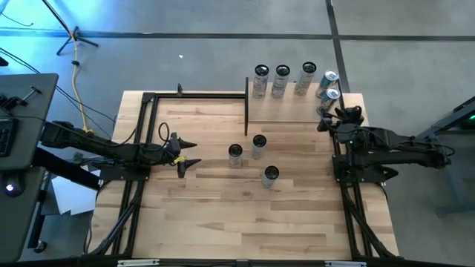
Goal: Place canned beverage on shelf
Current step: Put the white yellow soda can on the shelf aligned with the white yellow soda can
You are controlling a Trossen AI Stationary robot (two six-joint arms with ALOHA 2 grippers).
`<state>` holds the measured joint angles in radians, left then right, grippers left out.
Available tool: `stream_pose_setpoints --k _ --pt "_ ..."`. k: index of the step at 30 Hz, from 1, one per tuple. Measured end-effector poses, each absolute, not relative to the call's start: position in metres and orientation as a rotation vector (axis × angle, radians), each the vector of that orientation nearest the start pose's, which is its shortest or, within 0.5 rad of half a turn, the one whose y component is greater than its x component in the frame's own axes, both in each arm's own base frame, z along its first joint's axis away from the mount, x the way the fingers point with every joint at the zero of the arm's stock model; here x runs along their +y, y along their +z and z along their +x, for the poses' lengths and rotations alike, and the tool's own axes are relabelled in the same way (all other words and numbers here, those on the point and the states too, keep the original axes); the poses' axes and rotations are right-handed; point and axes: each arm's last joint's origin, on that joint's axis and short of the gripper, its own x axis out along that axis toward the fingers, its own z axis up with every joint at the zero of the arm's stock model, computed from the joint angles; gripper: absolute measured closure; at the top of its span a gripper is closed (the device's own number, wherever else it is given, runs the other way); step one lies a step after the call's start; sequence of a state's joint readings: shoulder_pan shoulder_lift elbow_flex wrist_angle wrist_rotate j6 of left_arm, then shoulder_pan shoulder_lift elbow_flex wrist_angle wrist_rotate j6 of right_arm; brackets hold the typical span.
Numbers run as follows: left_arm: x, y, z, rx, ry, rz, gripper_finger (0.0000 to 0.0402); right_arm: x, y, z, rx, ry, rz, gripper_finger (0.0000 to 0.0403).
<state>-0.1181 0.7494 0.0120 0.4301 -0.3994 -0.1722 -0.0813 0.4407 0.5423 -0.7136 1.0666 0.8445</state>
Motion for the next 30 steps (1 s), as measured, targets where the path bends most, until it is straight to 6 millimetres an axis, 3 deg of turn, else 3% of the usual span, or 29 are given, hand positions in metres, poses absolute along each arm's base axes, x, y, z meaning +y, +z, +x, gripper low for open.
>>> stream_pose_setpoints --k 13,20,25,30 --pt "-0.005 0.134 0.139 0.273 0.303 -0.091 0.0096 -0.02 0.242 0.099 0.067 -1.152 0.652 0.0105" --pt "-0.005 0.135 0.139 0.273 0.303 -0.091 0.0096 -0.003 0.236 0.122 0.233 -0.884 0.956 0.0105" --pt "-0.005 0.135 0.139 0.273 0.304 -0.091 0.0096 0.01 0.246 0.147 0.193 -0.671 0.925 0.0105" --pt "-0.005 0.134 0.139 0.273 0.304 -0.091 0.0096 0.017 0.264 0.17 0.247 -0.647 0.853 0.0105"
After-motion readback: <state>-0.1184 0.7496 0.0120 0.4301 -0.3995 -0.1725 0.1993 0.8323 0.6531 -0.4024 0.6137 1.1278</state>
